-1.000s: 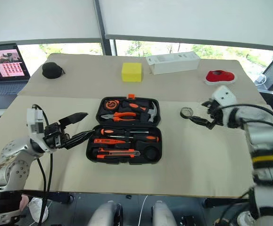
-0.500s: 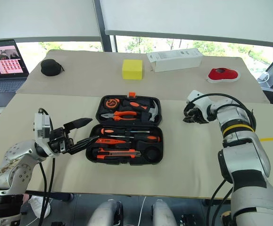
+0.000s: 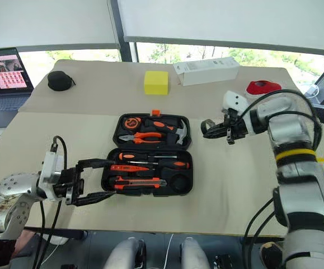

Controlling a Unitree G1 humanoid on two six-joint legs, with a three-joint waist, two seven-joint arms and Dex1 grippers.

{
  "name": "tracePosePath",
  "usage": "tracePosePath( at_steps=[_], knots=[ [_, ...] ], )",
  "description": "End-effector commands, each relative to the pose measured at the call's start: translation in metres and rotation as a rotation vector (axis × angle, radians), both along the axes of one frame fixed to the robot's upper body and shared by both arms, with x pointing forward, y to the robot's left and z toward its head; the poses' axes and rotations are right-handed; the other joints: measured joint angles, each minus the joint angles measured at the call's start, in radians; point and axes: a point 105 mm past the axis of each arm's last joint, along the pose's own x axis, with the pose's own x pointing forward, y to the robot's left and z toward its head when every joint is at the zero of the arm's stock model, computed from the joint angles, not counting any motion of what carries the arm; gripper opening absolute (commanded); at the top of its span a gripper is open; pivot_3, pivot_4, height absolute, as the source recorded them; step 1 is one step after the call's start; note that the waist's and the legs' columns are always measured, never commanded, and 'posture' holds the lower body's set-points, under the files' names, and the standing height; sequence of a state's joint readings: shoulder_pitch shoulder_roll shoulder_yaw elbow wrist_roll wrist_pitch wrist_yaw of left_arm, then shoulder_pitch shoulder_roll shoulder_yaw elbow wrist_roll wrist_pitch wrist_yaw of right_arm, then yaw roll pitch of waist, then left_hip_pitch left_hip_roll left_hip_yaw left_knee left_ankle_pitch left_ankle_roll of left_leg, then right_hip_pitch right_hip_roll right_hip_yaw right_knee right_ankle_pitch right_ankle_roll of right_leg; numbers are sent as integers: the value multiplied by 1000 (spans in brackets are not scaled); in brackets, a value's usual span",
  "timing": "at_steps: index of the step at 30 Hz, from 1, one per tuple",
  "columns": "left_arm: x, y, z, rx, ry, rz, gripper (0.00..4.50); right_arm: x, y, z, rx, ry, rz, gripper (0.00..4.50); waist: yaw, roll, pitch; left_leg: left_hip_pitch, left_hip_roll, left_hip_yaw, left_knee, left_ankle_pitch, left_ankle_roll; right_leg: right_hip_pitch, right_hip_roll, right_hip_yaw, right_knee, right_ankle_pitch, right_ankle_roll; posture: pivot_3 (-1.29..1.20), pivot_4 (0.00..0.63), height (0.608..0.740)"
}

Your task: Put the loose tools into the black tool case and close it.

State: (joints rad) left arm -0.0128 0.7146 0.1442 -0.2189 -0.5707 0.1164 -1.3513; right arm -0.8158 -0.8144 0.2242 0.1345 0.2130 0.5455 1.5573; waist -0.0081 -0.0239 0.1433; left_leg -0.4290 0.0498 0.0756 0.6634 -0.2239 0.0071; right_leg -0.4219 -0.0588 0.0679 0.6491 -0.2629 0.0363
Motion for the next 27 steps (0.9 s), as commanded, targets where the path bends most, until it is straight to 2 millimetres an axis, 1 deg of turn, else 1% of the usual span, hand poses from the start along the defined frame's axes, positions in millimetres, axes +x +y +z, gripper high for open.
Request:
tracePosePath(
  at_steps=[1, 4, 6, 7, 9, 12, 16, 23, 26, 27],
  knots=[
    [-4, -4, 8, -25, -48, -10, 4500, -41, 25, 5, -2, 55, 76, 46, 2, 0, 0, 0, 0, 0, 1, 0, 0, 0, 0, 0, 0, 0, 0, 0, 150, 740],
    [-5, -5, 9, -39, -39, -2, 4500, -60, 38, 0, -3, 99, 79, 46, -2, 0, 0, 0, 0, -1, 5, 0, 0, 1, 0, 0, 1, 0, 0, 0, 150, 740],
    [-3, -1, 4, -20, -30, -13, 4500, -70, 50, -15, -20, 145, 75, 46, -3, -1, 0, 0, 0, -1, 6, 0, 0, 1, 0, 0, 2, 0, 0, 0, 150, 740],
    [-2, -1, 3, -9, -31, -20, 4500, -73, 50, -23, -39, 155, 64, 46, -4, -1, 0, 1, 0, -1, 6, 0, 0, 1, 0, 0, 3, 0, 0, 0, 150, 740],
    [3, -1, 3, -7, -37, -23, 4500, -68, 48, -39, -111, 122, 30, 46, -4, -2, 0, 1, 0, -1, 6, 0, 0, 1, 1, 0, 4, 0, 0, 0, 150, 740],
    [4, -6, 2, -13, -40, -31, 4500, -62, 47, -46, -120, 121, -23, 46, -4, -2, 0, 0, 0, -1, 9, 0, 0, 0, 1, 0, 6, 0, 0, 0, 150, 740],
    [4, -9, 0, -18, -30, -47, 4500, -56, 41, -62, -181, 121, -62, 46, -4, -3, 0, -1, 0, -1, 11, 0, 0, 0, 1, 0, 7, 0, 0, 0, 150, 740],
    [6, -13, -3, -23, -24, -56, 4500, -49, 28, -66, -224, 127, -106, 46, 2, -4, 0, -1, 0, -2, 13, 0, 0, 1, 1, 0, 7, 0, 0, 0, 150, 740],
    [7, -12, -5, -19, -28, -57, 4500, -46, 37, -66, -206, 162, -119, 46, 4, -4, 0, -1, 0, -2, 13, 0, 0, 1, 1, 0, 7, 0, 0, 0, 150, 740],
    [7, -11, -6, -19, -31, -56, 4500, -46, 36, -69, -223, 169, -119, 46, 4, -4, 0, -1, 0, -2, 13, 0, 0, 1, 1, 0, 7, 0, 0, 0, 150, 740]
  ],
)
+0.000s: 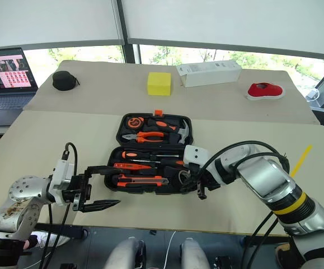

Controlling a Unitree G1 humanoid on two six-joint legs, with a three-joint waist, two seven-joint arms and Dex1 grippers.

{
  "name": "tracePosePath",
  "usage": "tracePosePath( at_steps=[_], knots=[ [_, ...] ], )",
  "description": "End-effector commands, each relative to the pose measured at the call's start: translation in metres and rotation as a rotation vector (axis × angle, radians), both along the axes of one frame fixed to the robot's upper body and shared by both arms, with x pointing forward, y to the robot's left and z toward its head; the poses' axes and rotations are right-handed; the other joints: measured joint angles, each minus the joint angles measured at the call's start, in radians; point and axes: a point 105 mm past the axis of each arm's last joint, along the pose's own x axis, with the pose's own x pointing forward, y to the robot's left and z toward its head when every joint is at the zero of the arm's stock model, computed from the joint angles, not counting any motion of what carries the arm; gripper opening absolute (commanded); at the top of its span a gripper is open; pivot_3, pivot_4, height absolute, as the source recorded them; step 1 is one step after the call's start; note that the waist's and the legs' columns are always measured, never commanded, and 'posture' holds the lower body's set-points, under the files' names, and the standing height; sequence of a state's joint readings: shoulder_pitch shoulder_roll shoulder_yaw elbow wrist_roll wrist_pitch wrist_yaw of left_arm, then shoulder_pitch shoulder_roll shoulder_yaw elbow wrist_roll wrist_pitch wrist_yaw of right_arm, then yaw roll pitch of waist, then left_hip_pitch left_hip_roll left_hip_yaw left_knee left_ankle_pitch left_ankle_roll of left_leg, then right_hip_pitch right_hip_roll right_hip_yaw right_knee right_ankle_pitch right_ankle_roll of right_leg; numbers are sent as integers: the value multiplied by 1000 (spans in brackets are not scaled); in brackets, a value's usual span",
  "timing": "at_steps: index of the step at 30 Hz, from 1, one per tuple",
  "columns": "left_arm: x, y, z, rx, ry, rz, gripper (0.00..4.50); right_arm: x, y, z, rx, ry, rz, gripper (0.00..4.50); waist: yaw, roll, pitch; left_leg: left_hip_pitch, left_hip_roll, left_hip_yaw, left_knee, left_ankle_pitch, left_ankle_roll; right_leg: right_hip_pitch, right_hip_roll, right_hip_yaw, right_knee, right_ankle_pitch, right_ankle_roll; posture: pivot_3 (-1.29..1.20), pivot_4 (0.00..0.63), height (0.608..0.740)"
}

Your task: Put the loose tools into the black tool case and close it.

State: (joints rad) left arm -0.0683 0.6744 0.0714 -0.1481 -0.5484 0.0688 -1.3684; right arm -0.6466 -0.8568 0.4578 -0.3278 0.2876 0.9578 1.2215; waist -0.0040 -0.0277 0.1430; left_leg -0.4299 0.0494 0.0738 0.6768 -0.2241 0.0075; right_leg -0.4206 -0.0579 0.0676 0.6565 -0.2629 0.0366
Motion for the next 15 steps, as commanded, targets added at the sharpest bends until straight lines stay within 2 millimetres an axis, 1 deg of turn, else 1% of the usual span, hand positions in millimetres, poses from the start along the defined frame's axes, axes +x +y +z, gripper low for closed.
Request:
tracePosePath(
  at_steps=[1, 3, 5, 6, 7, 10, 11, 12, 13, 15],
  knots=[
    [0, -1, 3, 3, -35, -10, 4500, 4, -5, -5, -50, 24, -30, 46, 0, 0, 0, 0, 0, 0, 0, 0, 0, 0, 0, 0, 0, 0, 0, 0, 150, 740],
    [-1, -1, 2, 4, -38, -8, 4500, 4, -12, -10, -100, 33, -38, 46, 1, 0, 0, 0, 0, 0, 0, 0, 0, 0, 0, 0, 0, 0, 0, 0, 150, 740],
    [-2, -1, 1, 6, -39, -5, 4500, 4, -17, -13, -146, 26, -23, 770, 4, 0, 0, 0, 0, 0, 0, 0, 0, 0, 0, 0, 0, 0, 0, 0, 150, 740],
    [-3, -1, 1, 8, -40, -4, 4500, 5, -17, -12, -152, 18, -14, 939, 6, 0, 0, 0, 0, 0, 0, 0, 0, 0, 0, 0, 0, 0, 0, 0, 150, 740],
    [-3, -1, 1, 9, -40, -2, 4500, 6, -16, -10, -149, 9, -8, 1274, 9, 0, 0, 0, 0, 0, 0, 0, 0, 0, 0, 0, 0, 0, 0, 0, 150, 740],
    [-4, 1, 2, 4, -38, 24, 4500, 1, -9, 8, -78, 34, 54, 2351, 9, -1, 0, 0, 0, 0, 0, 0, 0, 0, 0, 0, 0, 0, 0, 0, 150, 740],
    [-4, 2, 2, 2, -38, 35, 4500, -2, -7, 15, -47, 46, 70, 2595, 10, -1, 0, 0, 0, 0, 0, 0, 0, 0, 0, 0, 0, 0, 0, 0, 150, 740],
    [-3, 3, 3, -7, -30, 52, 4500, -1, -5, 23, -1, 43, 85, 3006, 9, -1, 0, 0, 0, -1, 0, 0, 0, 0, 0, 0, 0, 0, 0, 0, 150, 740],
    [-3, 4, 3, -13, -24, 64, 4500, -1, -3, 28, 29, 39, 94, 3006, 8, -1, 0, 0, 0, -1, 0, 0, 0, -1, 0, -1, 0, 0, 0, 0, 150, 740],
    [2, 10, 5, -27, -12, 132, 4500, 8, -9, 37, 96, 2, 69, 3006, 5, -1, 0, 0, 1, -2, 0, 0, 0, -1, 0, -1, 1, 0, 0, 0, 150, 740]
  ],
)
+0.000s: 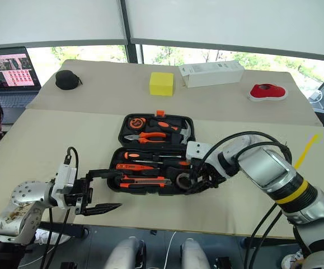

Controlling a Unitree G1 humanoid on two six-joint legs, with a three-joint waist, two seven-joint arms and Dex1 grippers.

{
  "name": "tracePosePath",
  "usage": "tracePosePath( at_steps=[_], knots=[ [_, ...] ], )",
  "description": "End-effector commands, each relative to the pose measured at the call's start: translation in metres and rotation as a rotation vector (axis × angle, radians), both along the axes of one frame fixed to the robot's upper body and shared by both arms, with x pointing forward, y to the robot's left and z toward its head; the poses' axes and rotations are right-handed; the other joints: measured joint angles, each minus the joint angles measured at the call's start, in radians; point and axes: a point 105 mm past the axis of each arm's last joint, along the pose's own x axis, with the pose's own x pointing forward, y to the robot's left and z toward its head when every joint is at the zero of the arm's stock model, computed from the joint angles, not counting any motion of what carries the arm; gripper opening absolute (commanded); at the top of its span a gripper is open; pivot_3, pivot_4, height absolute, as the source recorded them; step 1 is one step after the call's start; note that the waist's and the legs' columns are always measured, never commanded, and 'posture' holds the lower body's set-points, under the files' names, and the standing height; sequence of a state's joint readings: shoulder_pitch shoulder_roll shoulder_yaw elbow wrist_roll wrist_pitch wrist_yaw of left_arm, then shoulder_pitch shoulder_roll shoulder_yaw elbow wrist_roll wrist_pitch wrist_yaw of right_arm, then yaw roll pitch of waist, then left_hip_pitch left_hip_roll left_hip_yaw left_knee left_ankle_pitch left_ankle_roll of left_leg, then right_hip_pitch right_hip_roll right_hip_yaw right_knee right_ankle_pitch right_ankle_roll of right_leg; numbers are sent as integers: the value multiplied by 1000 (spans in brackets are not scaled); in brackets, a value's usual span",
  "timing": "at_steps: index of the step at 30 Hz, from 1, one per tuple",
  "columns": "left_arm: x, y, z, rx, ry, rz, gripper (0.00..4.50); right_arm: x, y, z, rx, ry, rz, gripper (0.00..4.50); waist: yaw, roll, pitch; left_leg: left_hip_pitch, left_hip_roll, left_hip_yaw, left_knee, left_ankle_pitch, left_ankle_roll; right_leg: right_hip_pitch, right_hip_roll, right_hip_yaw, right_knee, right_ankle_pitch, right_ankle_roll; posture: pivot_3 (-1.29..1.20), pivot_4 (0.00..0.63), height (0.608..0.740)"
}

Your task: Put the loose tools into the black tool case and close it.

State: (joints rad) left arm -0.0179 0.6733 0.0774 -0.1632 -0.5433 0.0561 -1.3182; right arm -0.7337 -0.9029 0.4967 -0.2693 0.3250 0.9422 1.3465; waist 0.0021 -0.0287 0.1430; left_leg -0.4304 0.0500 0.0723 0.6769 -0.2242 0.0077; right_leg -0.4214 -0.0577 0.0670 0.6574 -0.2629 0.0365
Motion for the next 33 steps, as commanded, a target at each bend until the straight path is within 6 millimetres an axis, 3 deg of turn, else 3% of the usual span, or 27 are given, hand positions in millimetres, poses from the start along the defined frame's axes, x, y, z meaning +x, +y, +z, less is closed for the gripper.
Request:
tracePosePath(
  at_steps=[1, 4, 7, 10, 14, 17, 23, 33],
  knots=[
    [8, 9, 12, -31, -16, 108, 4500, 14, -9, 27, 131, -88, -17, 3006, -2, 0, 0, 0, 0, 0, 0, 0, 0, 0, 0, 0, 0, 0, 0, 0, 150, 740],
    [28, 22, 17, -90, 22, 271, 4500, 32, -31, 32, 230, -166, -109, 3006, 1, -1, 0, 1, 0, -1, 1, 0, 0, 1, 0, 0, 0, 0, 0, 0, 150, 740],
    [63, 47, 21, -114, 15, 548, 3738, 55, -53, 29, 322, -326, -223, 2236, 3, -1, 0, 0, -1, -1, 1, 0, 0, 2, 0, -1, 0, 0, 0, 0, 150, 740],
    [89, 70, 17, -136, 27, 786, 2755, 77, -73, 12, 276, -473, -352, 1334, 3, -2, 0, 1, -1, -1, 1, 0, 0, 2, 1, -1, 1, 0, 0, 0, 150, 740],
    [110, 71, 6, -131, 71, 916, 1208, 103, -76, 1, 290, -638, -451, 0, -9, -2, 0, 1, -1, 0, 1, 0, 0, 1, 0, 1, 1, 0, 0, 0, 150, 740],
    [124, 55, -2, -123, 126, 909, 46, 114, -62, -13, 288, -669, -443, 0, -15, -2, 0, 1, -1, 0, 1, 0, 0, 1, 0, 1, 2, 1, 0, 0, 150, 740],
    [122, 21, -15, -81, 212, 750, 17, 111, -37, -26, 309, -607, -356, 0, -17, -2, 0, 1, -2, 0, 0, 1, -1, 0, 0, 1, 3, 1, 0, 0, 150, 740],
    [102, 8, -25, -20, 296, 590, 17, 74, -21, -29, 355, -515, -295, 0, -14, -2, 0, 1, -2, -1, 0, 1, -1, 1, 0, 0, 3, 0, 1, 0, 150, 740]
  ],
)
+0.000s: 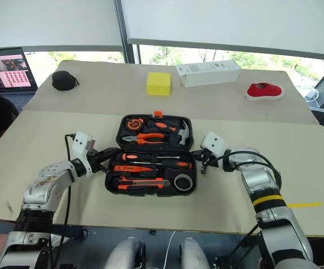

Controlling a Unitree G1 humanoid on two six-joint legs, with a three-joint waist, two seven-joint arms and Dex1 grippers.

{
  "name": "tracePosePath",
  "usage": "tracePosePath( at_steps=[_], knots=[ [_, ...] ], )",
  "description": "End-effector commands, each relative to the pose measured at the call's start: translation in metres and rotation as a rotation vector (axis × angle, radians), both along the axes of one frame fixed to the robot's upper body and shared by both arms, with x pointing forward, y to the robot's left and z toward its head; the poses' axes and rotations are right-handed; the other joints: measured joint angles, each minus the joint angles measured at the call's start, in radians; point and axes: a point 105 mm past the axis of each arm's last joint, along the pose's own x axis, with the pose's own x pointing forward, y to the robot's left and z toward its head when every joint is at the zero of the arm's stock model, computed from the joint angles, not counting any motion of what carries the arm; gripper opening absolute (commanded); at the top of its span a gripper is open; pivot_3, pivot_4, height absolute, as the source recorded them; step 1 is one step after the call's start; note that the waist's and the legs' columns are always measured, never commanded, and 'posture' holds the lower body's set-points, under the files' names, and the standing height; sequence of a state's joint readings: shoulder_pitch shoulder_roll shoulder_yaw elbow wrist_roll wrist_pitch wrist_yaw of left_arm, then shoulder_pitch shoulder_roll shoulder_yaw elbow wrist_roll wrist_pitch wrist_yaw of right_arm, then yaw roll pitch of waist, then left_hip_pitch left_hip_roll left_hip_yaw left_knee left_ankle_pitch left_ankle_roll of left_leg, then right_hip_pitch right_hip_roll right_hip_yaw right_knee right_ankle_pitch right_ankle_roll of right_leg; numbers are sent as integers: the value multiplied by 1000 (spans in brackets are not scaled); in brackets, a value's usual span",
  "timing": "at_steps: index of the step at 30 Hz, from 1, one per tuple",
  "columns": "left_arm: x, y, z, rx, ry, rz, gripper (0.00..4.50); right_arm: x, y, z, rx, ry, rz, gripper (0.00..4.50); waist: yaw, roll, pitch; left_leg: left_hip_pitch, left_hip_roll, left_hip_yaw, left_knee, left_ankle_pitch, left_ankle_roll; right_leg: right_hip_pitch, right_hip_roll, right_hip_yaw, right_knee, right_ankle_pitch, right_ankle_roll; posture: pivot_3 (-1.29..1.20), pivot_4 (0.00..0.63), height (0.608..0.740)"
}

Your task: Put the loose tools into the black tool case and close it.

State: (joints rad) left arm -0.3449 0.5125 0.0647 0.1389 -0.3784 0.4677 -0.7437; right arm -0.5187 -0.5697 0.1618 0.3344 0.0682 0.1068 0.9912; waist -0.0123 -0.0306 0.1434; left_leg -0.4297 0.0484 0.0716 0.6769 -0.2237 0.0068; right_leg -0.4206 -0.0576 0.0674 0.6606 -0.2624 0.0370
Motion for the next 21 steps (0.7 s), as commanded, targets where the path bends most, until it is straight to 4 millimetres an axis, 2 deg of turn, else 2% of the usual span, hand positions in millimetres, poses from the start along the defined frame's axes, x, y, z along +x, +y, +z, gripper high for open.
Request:
tracePosePath(
  at_steps=[1, 4, 8, 10, 11, 13, 14, 15, 17, 18, 21],
  knots=[
    [-16, -13, 2, -22, 12, -109, 17, -19, 15, 14, 56, -15, 68, 0, 0, 0, 0, 0, 0, 0, 0, 0, 0, 0, 0, 0, 0, 0, 0, 0, 150, 740],
    [-24, -8, 0, 5, 27, -107, 17, -25, 16, 20, 97, -40, 44, 0, -2, 0, 0, 0, 0, -1, 0, 0, 0, 0, 0, 0, 0, 0, 0, 0, 150, 740],
    [-28, 1, 5, 20, 13, -66, 17, -25, -2, 19, 65, -38, -19, 0, -2, 0, 0, 1, 0, -1, 0, 0, 0, 0, 0, 1, 0, 0, 0, 0, 150, 740],
    [-20, 17, 13, 48, -36, 40, 17, -26, -14, 22, 68, -14, -57, 0, 0, 0, 0, 1, 0, -1, 0, 0, 0, 0, 0, 1, 0, 0, 0, 0, 150, 740],
    [-14, 29, 14, 74, -26, 122, 4, -29, -19, 24, 72, 16, -66, 288, 2, 0, 0, 0, 0, -1, 0, 0, 0, 0, 0, 1, 0, 0, 0, 0, 150, 740],
    [-15, 38, 29, 74, -23, 124, 523, -28, -32, 41, 131, 119, -147, 798, 3, 0, 0, 0, 0, -1, 1, 0, 0, 1, 0, 0, 0, 0, 0, 0, 150, 740],
    [-19, 37, 35, 52, 31, 95, 536, -27, -36, 50, 161, 191, -187, 825, 1, -1, 1, 0, 0, -1, 1, 0, 0, 1, 0, 0, 0, 0, 0, 0, 150, 740],
    [-22, 38, 39, 60, 64, 85, 1221, -27, -38, 58, 185, 251, -219, 1506, 0, -2, 1, 0, 0, -3, 1, 0, 0, 0, 0, 0, 1, 0, 0, 0, 150, 740],
    [-25, 32, 48, -13, 131, 57, 1570, -29, -39, 66, 216, 343, -259, 1814, -1, -2, 1, 1, 0, -5, 1, 0, 0, 0, 0, 0, 2, 0, 0, 0, 150, 740],
    [-23, 30, 52, -21, 134, 51, 2109, -28, -36, 73, 265, 407, -286, 2323, -1, -2, 1, 1, 0, -6, 1, 0, 0, 0, 0, 0, 2, 0, 0, 0, 150, 740],
    [-16, 24, 54, -6, 184, 55, 3167, -25, -28, 82, 296, 538, -352, 3225, -3, -2, 2, 1, 0, -7, 1, 0, 0, 0, 1, 0, 2, 0, 0, 0, 150, 740]
  ],
)
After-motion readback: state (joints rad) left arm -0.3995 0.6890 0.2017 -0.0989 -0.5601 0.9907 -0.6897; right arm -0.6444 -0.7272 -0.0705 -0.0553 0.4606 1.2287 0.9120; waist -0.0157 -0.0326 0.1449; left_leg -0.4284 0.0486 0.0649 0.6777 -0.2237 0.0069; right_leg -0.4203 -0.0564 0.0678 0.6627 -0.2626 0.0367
